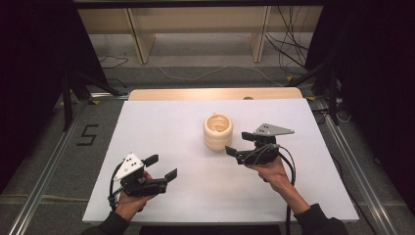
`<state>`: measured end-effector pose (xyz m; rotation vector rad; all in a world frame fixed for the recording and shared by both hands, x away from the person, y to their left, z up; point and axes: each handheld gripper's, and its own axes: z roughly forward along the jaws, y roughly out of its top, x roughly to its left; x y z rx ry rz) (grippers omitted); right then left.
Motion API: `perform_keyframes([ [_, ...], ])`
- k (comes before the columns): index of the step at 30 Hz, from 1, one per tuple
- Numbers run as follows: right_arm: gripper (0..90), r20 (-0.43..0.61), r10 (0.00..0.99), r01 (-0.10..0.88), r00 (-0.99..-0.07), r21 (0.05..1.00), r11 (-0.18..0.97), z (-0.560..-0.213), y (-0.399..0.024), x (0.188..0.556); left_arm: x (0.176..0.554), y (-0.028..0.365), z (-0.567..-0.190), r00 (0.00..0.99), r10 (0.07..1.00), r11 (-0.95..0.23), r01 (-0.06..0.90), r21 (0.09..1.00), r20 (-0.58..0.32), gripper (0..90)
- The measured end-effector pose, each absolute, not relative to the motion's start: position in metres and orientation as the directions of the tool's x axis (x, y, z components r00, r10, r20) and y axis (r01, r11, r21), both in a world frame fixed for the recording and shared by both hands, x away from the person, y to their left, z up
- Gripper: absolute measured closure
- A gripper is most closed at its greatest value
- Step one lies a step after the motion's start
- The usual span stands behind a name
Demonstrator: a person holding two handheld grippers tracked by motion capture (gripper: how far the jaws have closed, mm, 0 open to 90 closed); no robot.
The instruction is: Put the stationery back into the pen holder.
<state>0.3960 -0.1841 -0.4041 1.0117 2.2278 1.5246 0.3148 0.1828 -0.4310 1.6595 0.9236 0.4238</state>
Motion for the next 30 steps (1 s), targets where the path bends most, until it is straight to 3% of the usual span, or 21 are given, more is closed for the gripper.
perform_keyframes([
  [30,14.9,0.171,0.697,0.386,-0.697,0.908,0.163,-0.429,-0.224,0.351,0.315,0.180,-0.432,0.652,0.737,-0.087,0.353,0.932,-0.178,11.9],
])
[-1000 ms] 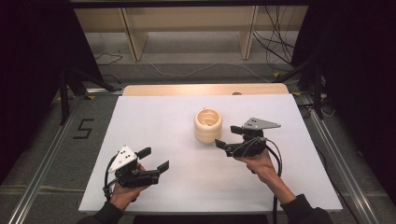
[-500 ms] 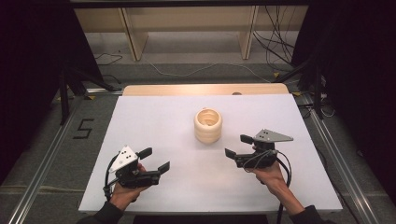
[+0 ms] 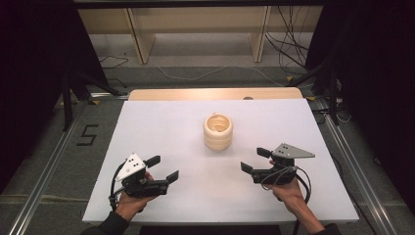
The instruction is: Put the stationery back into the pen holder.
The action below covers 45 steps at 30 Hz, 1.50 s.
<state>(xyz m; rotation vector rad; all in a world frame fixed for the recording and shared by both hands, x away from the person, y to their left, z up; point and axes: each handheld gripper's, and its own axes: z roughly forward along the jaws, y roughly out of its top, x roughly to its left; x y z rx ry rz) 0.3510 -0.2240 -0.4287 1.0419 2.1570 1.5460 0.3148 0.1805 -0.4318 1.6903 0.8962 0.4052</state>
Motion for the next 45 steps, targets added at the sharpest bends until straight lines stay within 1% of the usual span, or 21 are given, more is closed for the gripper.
perform_keyframes([
  [36,15.2,0.166,0.732,0.415,-0.661,0.894,0.171,-0.446,-0.247,0.323,0.315,0.179,-0.433,0.663,0.726,-0.103,0.365,0.925,-0.181,12.0],
  [45,15.3,0.164,0.734,0.407,-0.659,0.898,0.165,-0.444,-0.249,0.323,0.315,0.179,-0.433,0.665,0.725,-0.105,0.365,0.925,-0.180,12.0],
])
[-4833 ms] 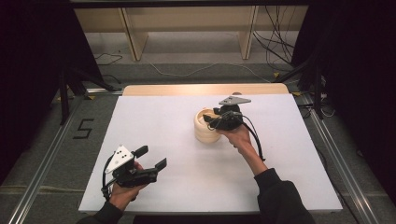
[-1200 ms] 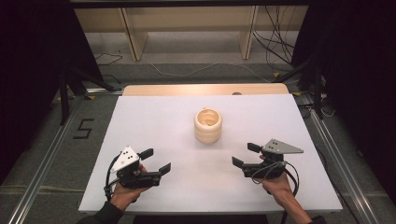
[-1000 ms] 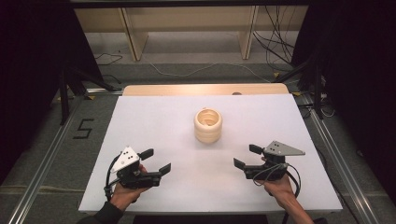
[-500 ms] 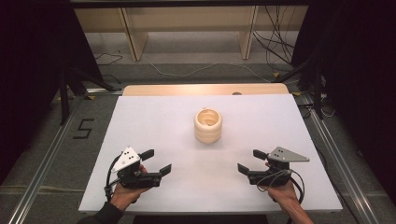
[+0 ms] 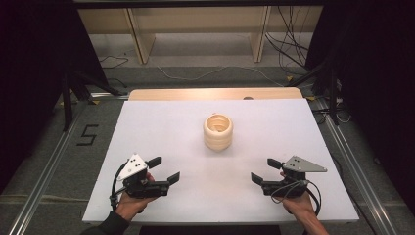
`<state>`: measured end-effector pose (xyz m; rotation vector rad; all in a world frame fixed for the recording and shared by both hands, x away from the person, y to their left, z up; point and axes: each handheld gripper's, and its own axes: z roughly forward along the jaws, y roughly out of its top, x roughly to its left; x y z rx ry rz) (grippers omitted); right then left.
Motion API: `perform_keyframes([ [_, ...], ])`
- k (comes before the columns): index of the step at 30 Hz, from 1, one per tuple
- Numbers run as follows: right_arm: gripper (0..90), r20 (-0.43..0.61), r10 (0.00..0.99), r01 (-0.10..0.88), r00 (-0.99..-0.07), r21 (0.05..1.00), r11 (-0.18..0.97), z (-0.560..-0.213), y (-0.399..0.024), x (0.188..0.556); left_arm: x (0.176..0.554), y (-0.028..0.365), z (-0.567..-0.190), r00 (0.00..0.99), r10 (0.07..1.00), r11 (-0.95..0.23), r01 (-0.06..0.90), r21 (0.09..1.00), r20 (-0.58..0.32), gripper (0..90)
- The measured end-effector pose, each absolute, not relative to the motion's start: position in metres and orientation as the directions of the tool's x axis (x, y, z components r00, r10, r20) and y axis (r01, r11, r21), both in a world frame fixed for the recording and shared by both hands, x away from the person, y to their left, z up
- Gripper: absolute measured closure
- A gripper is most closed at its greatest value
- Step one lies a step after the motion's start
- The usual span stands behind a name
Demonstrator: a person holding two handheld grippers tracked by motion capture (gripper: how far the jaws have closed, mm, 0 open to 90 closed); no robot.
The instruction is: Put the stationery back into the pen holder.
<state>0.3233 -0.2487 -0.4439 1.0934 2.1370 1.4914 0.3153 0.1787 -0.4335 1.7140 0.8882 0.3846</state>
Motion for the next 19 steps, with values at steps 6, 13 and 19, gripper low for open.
perform_keyframes([
  [6,15.3,0.159,0.735,0.403,-0.660,0.900,0.167,-0.4434,-0.2483,0.3238,0.3153,0.1784,-0.4336,0.665,0.726,-0.106,0.365,0.925,-0.179,12.0],
  [13,15.3,0.160,0.737,0.402,-0.657,0.901,0.163,-0.4429,-0.2490,0.3241,0.3152,0.1782,-0.4336,0.665,0.726,-0.106,0.363,0.926,-0.178,12.0],
  [19,15.2,0.158,0.738,0.401,-0.656,0.901,0.163,-0.4428,-0.2491,0.3243,0.3153,0.1782,-0.4335,0.665,0.726,-0.107,0.363,0.926,-0.177,11.9],
])
